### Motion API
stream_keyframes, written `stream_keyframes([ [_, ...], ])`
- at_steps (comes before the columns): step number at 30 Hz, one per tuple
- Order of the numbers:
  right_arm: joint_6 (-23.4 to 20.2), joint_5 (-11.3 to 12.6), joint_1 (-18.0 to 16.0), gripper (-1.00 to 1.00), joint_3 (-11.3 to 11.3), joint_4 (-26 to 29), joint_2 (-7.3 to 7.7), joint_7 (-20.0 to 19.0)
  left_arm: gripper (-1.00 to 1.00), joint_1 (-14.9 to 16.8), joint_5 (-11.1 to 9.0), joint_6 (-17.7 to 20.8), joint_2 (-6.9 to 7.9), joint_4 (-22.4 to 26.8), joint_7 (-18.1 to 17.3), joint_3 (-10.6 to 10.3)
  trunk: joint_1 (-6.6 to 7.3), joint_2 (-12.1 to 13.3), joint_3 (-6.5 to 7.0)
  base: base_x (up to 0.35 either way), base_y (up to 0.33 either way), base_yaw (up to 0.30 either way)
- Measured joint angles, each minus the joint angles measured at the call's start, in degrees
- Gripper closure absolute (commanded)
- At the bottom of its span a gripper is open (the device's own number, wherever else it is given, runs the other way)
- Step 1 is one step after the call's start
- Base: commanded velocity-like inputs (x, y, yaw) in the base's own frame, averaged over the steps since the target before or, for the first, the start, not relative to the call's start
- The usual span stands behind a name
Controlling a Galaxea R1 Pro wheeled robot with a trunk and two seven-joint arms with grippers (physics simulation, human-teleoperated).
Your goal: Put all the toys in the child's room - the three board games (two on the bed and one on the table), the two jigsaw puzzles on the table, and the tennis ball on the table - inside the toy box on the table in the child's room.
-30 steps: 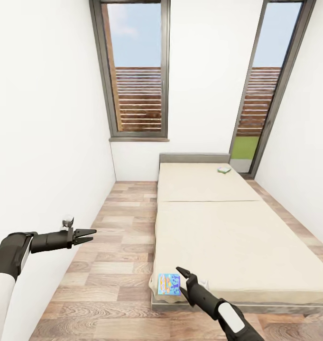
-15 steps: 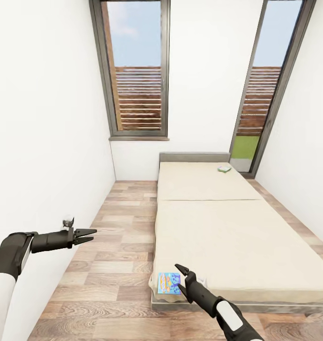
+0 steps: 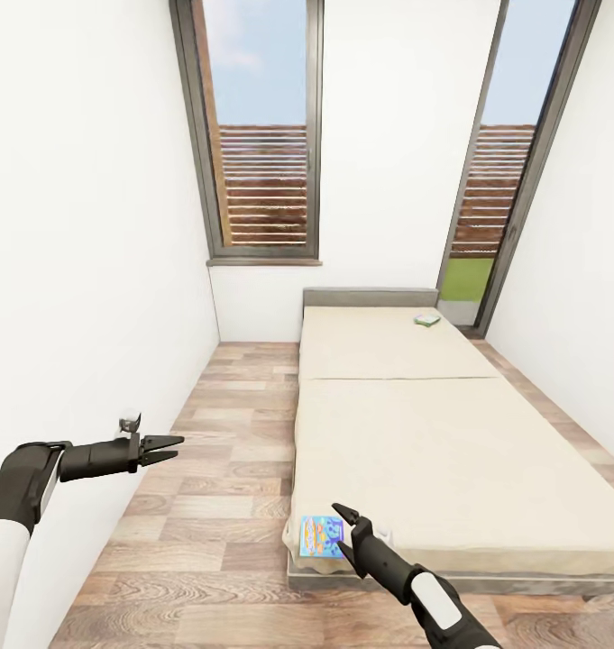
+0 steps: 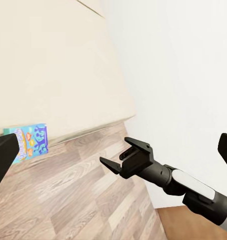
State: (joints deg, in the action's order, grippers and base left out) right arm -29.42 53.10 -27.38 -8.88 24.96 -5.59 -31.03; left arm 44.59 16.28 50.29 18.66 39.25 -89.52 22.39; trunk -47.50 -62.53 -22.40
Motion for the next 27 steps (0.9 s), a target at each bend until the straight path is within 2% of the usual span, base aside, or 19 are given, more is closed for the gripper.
stream_keyframes([
  [27, -0.70, -0.12, -0.18, -1.00, 0.01, 0.02, 0.82, 0.26, -1.00, 0.00, 0.00, -0.03, 0.01, 0.00, 0.00, 0.00, -5.93, -10.84, -4.85, 0.000, 0.000, 0.000],
])
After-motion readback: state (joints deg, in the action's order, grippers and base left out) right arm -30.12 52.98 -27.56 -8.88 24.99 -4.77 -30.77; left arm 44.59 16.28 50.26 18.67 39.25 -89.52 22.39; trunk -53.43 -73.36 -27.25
